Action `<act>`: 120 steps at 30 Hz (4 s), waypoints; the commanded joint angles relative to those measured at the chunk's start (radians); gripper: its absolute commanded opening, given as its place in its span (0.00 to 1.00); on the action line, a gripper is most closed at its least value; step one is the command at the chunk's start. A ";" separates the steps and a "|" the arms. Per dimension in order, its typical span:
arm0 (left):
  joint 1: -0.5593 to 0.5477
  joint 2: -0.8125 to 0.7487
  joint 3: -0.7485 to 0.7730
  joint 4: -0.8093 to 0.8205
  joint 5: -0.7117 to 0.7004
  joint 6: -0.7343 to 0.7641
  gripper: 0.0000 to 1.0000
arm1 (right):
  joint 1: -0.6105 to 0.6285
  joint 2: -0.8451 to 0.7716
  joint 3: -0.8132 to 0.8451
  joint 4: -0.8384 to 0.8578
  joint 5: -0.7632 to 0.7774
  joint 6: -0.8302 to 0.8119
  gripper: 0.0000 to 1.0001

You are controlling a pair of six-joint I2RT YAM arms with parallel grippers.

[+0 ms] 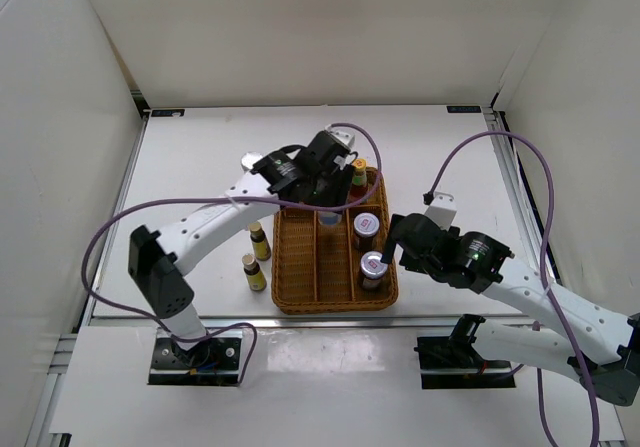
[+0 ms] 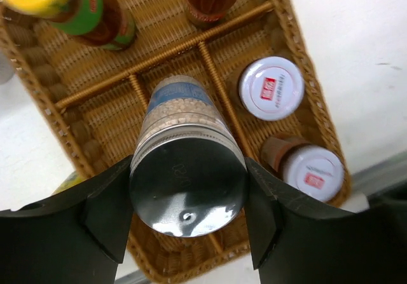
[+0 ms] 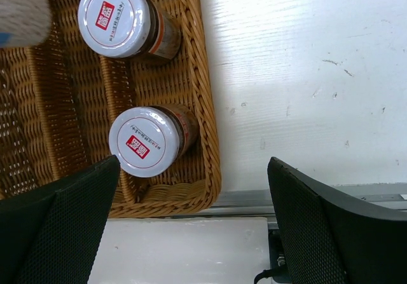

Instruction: Organize the condiment bottles

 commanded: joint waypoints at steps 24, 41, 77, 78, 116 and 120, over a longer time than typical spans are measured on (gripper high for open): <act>0.094 -0.020 0.287 -0.015 -0.091 0.094 1.00 | -0.001 -0.002 -0.004 -0.018 0.044 0.030 1.00; 0.711 0.094 0.070 0.133 0.337 0.184 1.00 | -0.001 -0.011 -0.015 0.020 0.044 -0.011 1.00; 0.654 0.048 0.053 0.173 0.281 0.208 0.43 | -0.001 0.035 -0.024 0.068 0.007 -0.050 1.00; 0.654 0.035 0.070 0.156 0.272 0.208 0.39 | -0.001 0.035 -0.024 0.077 0.007 -0.060 1.00; -0.035 -0.369 -0.353 0.388 0.309 0.004 0.28 | -0.085 0.055 -0.016 0.011 0.016 -0.013 1.00; -0.088 -0.369 -0.462 0.498 0.242 0.004 0.28 | -0.085 0.055 -0.016 0.002 0.016 -0.013 1.00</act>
